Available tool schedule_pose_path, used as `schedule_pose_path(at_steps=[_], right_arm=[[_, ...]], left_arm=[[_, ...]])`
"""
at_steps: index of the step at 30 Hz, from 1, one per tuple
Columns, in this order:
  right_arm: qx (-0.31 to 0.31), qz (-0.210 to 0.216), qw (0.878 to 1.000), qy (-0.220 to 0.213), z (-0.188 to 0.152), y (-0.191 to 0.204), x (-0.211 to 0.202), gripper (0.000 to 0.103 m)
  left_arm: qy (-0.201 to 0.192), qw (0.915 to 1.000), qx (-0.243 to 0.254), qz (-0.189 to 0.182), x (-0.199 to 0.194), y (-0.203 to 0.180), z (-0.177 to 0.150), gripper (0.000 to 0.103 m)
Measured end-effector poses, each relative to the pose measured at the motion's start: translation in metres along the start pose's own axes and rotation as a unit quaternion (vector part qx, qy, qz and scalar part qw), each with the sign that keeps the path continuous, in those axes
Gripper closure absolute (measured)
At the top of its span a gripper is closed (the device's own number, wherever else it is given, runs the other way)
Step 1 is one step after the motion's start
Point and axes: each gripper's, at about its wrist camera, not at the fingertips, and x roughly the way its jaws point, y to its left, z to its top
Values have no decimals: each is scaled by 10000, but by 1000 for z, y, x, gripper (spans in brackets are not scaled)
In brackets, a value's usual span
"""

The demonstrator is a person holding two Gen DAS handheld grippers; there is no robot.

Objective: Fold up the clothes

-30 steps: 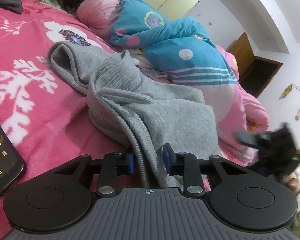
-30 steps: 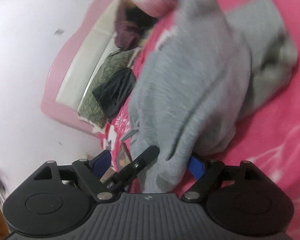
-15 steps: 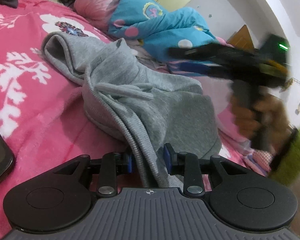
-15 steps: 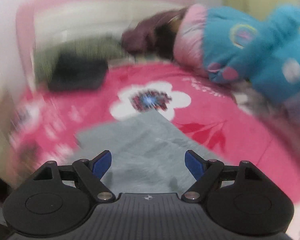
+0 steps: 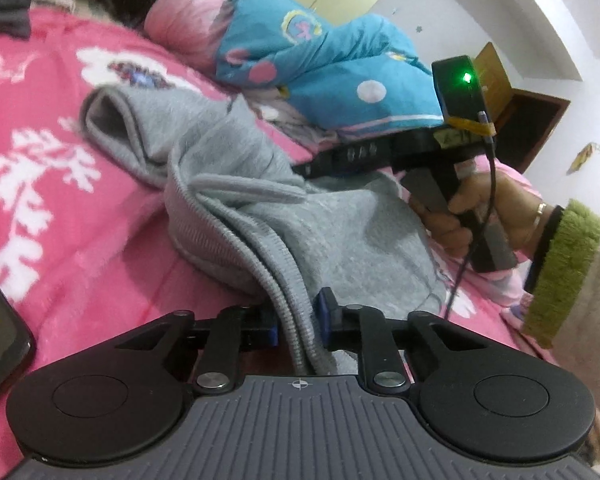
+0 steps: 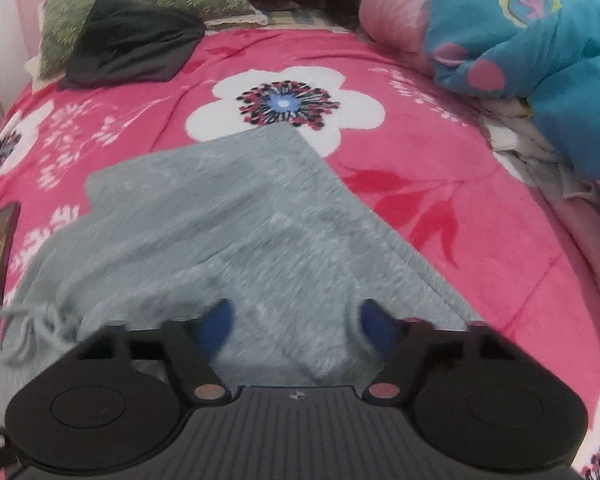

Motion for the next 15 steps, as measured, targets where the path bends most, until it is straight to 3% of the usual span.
schedule_pose_path(at_steps=[2, 3, 8, 15], right_arm=[[-142, -263, 9996, -16, -10, 7, -7, 89], [-199, -380, 9991, -38, -15, 10, -11, 94], [-93, -623, 9967, -522, -21, 17, -41, 99], [72, -653, 9872, -1451, 20, 33, -90, 99]], left_arm=[[-74, 10000, 17, 37, -2, -1, 0, 90], [-109, 9999, 20, 54, -3, -2, -1, 90], [-451, 9989, 114, 38, -18, -6, 3, 91], [-1026, 9946, 117, 124, -54, 9, 35, 92]])
